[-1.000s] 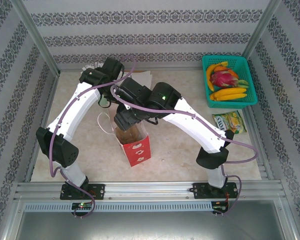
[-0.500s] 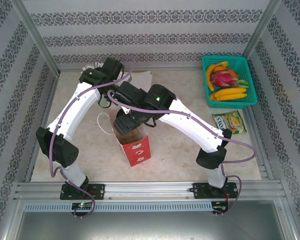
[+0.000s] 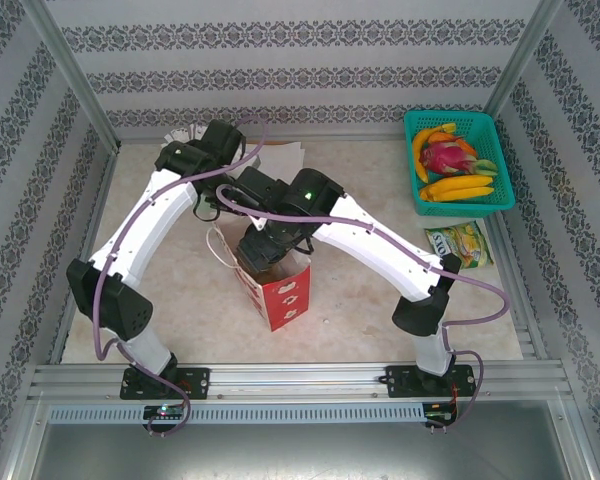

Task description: Pack the takeout coffee

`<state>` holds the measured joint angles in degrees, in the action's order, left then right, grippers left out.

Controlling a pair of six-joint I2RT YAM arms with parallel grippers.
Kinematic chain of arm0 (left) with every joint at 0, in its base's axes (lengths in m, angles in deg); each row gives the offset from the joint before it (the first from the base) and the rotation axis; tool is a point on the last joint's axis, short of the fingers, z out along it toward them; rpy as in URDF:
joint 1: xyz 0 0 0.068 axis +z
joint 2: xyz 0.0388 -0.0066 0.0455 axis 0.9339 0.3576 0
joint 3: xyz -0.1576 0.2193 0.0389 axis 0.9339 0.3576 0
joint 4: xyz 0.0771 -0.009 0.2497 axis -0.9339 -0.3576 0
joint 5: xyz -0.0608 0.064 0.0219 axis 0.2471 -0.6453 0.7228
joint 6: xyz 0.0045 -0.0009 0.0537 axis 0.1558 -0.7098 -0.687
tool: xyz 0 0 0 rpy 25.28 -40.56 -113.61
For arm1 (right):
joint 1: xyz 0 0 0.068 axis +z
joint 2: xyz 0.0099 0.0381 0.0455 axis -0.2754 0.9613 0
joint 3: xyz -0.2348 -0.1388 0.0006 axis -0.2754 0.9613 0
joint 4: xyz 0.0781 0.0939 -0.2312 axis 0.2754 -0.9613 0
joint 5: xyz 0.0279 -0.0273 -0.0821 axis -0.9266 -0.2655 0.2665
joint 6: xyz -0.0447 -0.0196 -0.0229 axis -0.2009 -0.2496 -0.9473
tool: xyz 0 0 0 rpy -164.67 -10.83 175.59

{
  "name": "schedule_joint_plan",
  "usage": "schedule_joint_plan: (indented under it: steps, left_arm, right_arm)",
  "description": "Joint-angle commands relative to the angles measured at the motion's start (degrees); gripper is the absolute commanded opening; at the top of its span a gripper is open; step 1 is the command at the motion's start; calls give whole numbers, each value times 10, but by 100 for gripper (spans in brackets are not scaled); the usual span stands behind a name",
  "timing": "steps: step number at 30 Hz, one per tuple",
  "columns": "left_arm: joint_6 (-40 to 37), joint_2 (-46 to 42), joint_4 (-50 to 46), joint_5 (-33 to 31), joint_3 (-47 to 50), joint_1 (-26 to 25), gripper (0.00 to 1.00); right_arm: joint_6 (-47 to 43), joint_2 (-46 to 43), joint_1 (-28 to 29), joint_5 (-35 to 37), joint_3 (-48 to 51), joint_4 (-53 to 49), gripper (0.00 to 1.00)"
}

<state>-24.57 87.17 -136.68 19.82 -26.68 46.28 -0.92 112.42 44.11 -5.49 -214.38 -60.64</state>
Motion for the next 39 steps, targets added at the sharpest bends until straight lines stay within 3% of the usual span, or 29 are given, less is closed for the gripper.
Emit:
schedule_joint_plan:
  steps: [1, 5, 12, 19, 27, 35, 39]
  left_arm:
    - [27, -36, -17, 21, 20, -5, 28]
    - [48, -58, -14, 27, 46, -9, 28]
    - [71, -73, 9, 35, 73, -9, 28]
    - [64, -71, 16, 25, 83, -8, 18]
    - [12, -53, 4, 26, 68, -8, 1]
    - [-54, -35, -14, 86, 44, 7, 0]
    - [-81, -28, -43, 71, 20, 18, 0]
  right_arm:
    - [-13, -18, -15, 36, 3, -36, 74]
    - [-32, -26, -28, 30, 16, -43, 74]
    - [-74, -25, -20, -43, 17, -27, 73]
    - [-108, -31, -28, -44, 42, -33, 73]
    - [-151, -25, -42, -49, 59, -43, 73]
    - [-202, -31, -44, -53, 113, -68, 72]
    - [-209, -43, -44, -59, 134, -69, 72]
